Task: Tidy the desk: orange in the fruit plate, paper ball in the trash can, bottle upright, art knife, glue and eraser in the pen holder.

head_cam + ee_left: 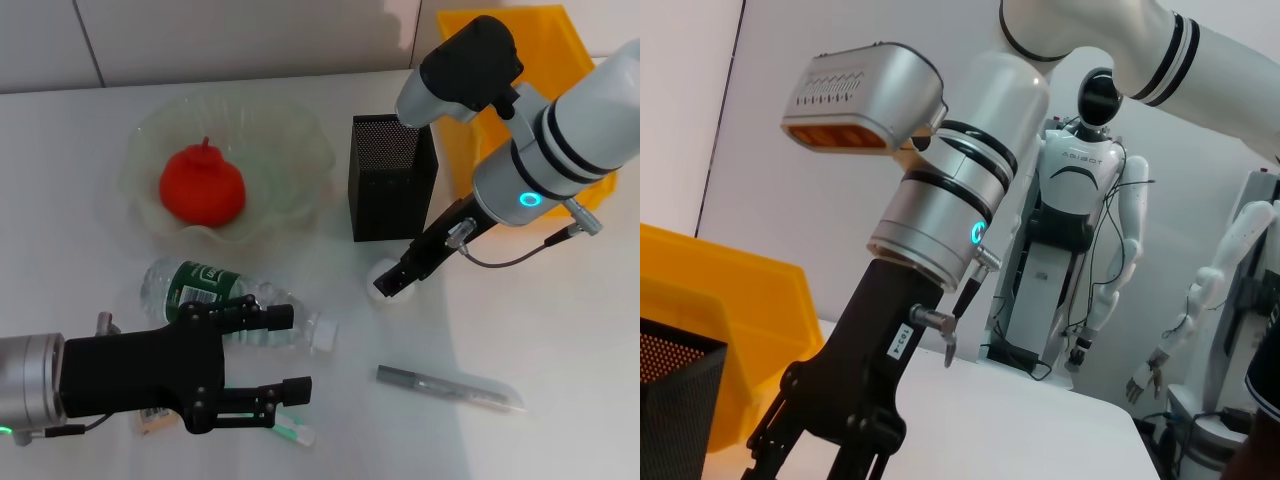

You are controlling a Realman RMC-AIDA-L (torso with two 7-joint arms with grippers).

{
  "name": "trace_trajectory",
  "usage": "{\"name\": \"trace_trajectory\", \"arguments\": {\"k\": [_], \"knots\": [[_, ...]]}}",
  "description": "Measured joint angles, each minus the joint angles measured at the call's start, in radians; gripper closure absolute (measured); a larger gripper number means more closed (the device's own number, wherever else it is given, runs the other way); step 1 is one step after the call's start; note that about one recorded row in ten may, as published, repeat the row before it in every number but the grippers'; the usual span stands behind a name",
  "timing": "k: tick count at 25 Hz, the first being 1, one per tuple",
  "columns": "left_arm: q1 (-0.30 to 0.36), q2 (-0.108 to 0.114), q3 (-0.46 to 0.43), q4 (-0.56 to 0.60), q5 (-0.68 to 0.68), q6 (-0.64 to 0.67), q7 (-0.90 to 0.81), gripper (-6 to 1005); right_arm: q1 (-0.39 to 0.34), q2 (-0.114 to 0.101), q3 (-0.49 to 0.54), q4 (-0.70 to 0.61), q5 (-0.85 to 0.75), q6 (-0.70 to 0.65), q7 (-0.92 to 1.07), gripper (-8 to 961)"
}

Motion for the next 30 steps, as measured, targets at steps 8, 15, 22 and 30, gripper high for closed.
{"name": "trace_trajectory", "arguments": {"k": [8, 15, 22, 30], "knots": [[0.004, 0.0, 0.0, 0.003, 0.0, 0.003, 0.0, 205, 0.036, 0.001, -0.037, 0.082, 0.008, 0.054, -0.008, 223], [0.004, 0.0, -0.002, 0.003, 0.0, 0.003, 0.0, 205, 0.059, 0.0, -0.062, 0.108, 0.01, 0.063, -0.009, 235], [0.004, 0.0, -0.006, 0.003, 0.0, 0.003, 0.001, 205, 0.065, -0.001, -0.053, 0.11, 0.011, 0.06, -0.009, 348], [0.011, 0.001, -0.008, 0.007, 0.0, 0.009, 0.001, 205, -0.006, 0.0, 0.037, -0.136, 0.045, -0.099, -0.008, 567]]}}
